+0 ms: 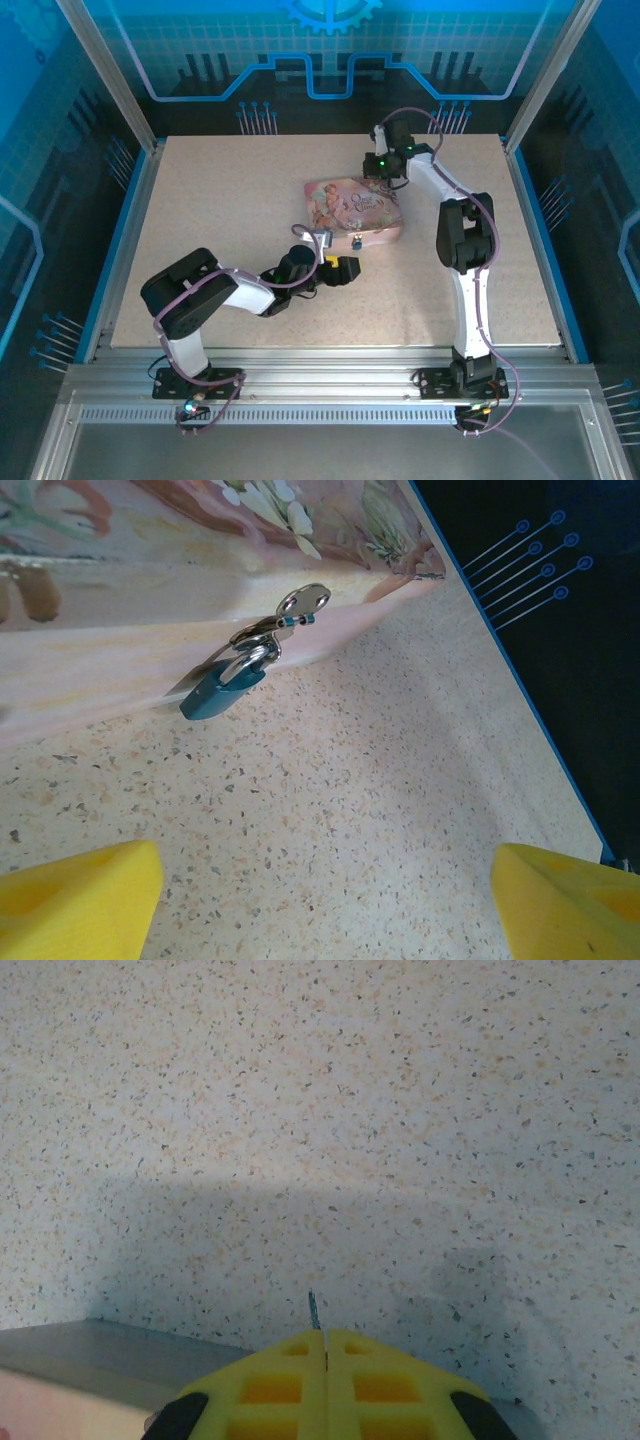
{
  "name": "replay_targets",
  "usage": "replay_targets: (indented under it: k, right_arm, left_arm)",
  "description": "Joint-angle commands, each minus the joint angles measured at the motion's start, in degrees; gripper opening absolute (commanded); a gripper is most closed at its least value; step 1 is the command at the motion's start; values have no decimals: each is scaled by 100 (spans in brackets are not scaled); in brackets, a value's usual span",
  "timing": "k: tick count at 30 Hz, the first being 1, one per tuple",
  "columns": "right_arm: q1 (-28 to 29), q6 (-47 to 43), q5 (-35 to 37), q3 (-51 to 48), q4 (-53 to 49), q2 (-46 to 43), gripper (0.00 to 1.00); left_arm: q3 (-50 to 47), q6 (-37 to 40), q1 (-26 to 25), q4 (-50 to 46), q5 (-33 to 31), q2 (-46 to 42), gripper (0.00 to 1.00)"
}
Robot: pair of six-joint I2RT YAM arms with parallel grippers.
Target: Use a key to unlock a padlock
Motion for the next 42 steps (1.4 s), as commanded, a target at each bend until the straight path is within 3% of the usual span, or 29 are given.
replay_targets:
  k: [1, 11, 23, 30, 36, 42]
  right_arm:
    - [41, -130, 36, -198, -239, -143, 0]
    - [221, -156, 5, -1440, 255, -891, 0]
    - [306, -116, -20, -1690, 419, -980, 0]
    - [345, -107, -71, -1833, 490, -951, 0]
    - [364, -134, -48, -1964, 547, -1004, 0]
    - [358, -171, -34, -1987, 534, -956, 0]
  left_arm:
    - [47, -56, -24, 239, 100, 142, 87]
    - [264, 81, 98, 330, 156, 455, 89]
    - [495, 643, -18, 211, -260, 701, 93]
    - [573, 1036, -235, 956, -357, 1079, 94]
    - [642, 1260, -227, 1629, -77, 1374, 95]
    - [765, 1368, -253, 1623, 316, 1421, 90]
